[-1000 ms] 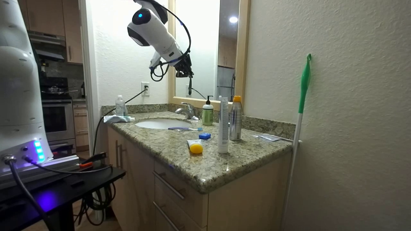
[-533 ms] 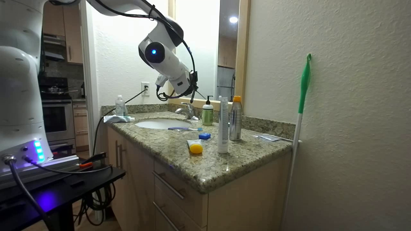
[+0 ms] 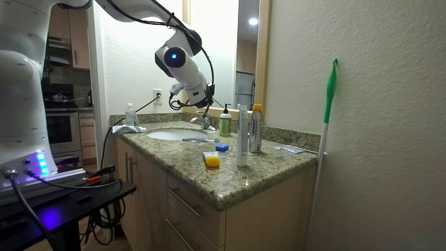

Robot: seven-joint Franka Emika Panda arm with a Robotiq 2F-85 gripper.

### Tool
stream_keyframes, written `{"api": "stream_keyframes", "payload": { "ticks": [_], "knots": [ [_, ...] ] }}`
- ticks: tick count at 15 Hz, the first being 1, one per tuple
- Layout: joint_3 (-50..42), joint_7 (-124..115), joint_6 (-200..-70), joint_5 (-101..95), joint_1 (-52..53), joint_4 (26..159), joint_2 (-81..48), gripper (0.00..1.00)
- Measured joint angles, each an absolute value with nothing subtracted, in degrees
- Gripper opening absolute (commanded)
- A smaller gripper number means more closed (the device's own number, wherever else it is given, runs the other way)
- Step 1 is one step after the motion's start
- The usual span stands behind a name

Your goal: Close the tap and then remove the shaving stick from the metal cup and put it on the right side of the sink counter

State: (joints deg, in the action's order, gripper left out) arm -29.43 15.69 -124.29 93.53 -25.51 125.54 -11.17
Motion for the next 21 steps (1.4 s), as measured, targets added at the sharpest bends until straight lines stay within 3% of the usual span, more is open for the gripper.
{"api": "stream_keyframes", "payload": {
  "ticks": [6,20,21],
  "knots": [
    [-28.5,1.4,-139.1,84.5,-24.3,123.1,-13.5,0.03],
    [-27.6,-40.0,-132.6,66.9,-27.2,106.5,-20.6,0.03],
    [-27.1,-42.3,-132.6,64.6,-26.9,105.5,-22.0,0.12]
  ]
}}
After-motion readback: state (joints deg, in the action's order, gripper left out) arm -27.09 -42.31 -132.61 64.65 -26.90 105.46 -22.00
